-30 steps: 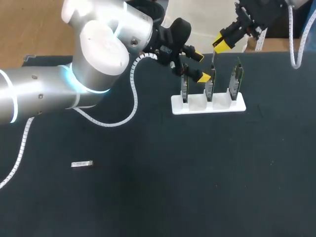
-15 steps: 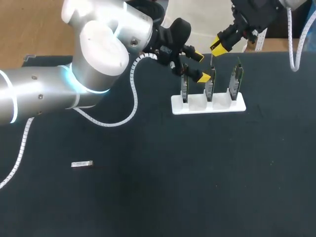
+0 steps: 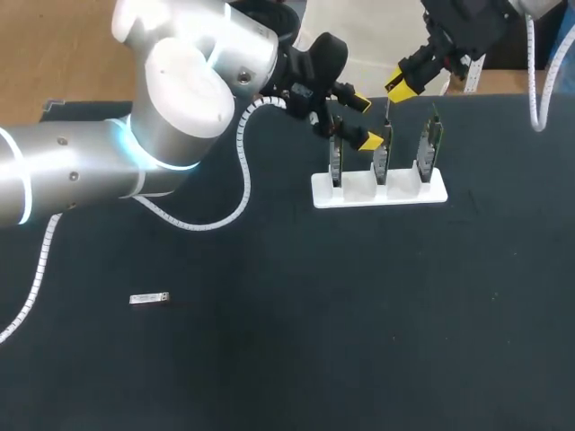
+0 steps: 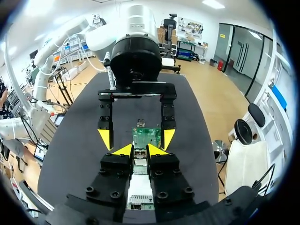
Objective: Pick up the optical module with the left hand, and insert it into the network port with the right hand.
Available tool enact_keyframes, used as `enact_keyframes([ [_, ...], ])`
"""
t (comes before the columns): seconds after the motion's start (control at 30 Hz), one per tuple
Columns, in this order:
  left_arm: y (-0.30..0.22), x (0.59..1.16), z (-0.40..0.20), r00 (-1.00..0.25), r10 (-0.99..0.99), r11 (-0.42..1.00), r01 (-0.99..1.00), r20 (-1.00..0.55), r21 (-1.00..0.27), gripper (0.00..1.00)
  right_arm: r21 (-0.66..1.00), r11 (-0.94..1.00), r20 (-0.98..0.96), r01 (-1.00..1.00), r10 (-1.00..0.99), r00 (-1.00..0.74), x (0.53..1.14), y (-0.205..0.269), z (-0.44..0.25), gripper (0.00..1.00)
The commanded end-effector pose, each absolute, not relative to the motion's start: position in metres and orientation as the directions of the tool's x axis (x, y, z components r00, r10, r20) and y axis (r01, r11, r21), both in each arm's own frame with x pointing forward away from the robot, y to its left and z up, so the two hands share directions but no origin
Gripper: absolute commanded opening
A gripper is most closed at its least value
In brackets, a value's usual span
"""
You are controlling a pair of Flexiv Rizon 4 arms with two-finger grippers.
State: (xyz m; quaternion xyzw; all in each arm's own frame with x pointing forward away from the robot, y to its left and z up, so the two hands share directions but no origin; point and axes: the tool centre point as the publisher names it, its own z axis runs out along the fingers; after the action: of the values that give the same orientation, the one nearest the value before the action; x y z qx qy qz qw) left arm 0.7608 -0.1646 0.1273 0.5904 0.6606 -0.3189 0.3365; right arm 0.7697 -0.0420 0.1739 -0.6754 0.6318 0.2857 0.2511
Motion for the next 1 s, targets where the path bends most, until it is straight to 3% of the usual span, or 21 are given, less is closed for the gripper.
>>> enact_keyframes([
  [0.03, -0.1648, 0.7617, 0.1278, -0.077, 0.569, 0.098, 0.995, -0.819, -0.026, 1.00, 0.022, -0.076, -0.705, -0.997, -0.708, 0.039, 0.7708, -0.0410, 0.1734, 0.00],
  [1.0, -0.1648, 0.7617, 0.1278, -0.077, 0.569, 0.098, 0.995, -0.819, -0.026, 1.00, 0.003, -0.042, -0.719, -0.999, -0.694, 0.028, 0.7650, -0.0386, 0.1749, 0.00],
])
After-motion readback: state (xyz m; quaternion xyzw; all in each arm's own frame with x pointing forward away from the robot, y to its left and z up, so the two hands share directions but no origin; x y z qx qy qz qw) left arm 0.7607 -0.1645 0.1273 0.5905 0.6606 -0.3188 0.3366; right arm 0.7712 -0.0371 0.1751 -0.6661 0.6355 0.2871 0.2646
